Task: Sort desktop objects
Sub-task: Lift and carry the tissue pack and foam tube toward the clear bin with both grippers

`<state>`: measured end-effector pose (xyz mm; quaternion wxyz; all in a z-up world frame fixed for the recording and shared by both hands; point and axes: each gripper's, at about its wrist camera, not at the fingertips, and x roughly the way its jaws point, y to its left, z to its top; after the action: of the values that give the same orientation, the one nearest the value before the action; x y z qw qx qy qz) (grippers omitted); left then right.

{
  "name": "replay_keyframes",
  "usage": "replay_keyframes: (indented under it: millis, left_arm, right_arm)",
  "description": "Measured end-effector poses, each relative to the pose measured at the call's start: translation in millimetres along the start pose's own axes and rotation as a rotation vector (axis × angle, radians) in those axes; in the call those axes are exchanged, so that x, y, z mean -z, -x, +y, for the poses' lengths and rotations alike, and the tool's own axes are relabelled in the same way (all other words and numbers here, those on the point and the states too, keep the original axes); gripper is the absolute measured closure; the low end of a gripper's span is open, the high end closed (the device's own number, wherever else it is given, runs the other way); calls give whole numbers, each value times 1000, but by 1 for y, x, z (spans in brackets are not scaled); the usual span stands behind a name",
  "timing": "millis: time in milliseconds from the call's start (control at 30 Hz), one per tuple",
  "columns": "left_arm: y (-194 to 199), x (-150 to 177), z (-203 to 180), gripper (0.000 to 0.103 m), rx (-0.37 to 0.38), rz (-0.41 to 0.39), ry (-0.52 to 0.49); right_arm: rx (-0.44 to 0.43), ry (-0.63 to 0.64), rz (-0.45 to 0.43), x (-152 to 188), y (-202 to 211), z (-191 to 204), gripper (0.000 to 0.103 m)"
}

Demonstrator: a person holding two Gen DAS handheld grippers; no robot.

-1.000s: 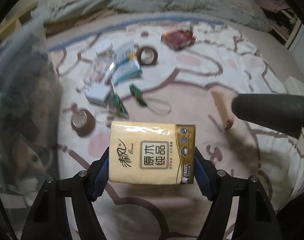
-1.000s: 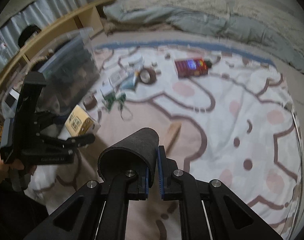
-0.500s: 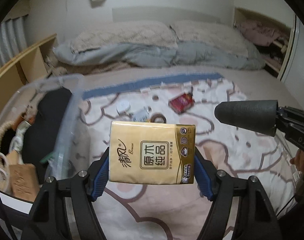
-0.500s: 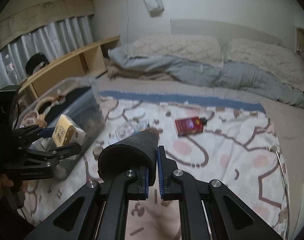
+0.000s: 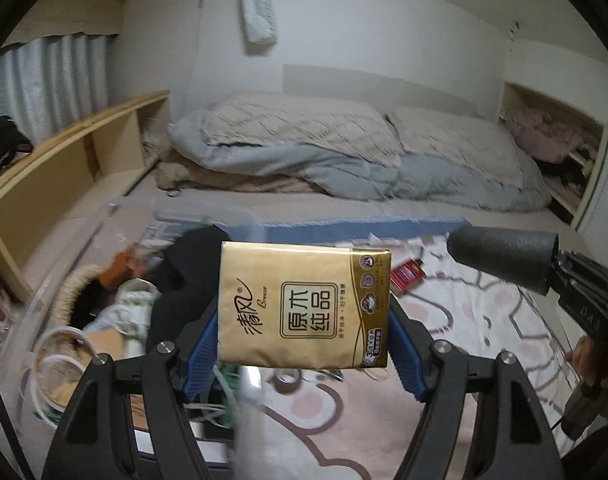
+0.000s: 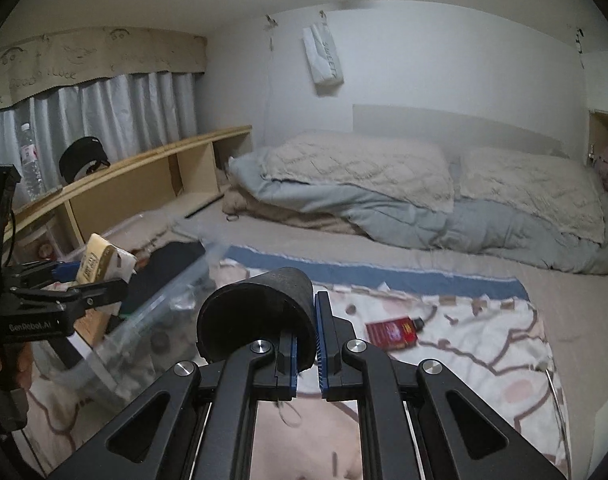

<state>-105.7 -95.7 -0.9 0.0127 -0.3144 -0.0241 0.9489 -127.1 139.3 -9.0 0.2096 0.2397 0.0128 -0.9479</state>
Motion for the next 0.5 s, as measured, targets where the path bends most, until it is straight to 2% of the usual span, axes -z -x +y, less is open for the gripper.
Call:
replay_keyframes:
  millis: [233, 500]
  left_arm:
    - [9, -12, 55, 29, -61, -38, 97]
    - [1, -4, 109, 29, -138, -12, 197]
  right_arm:
    - [-27, 45, -43, -17, -13, 39, 94]
    - [-62, 131, -39, -32, -50, 92, 94]
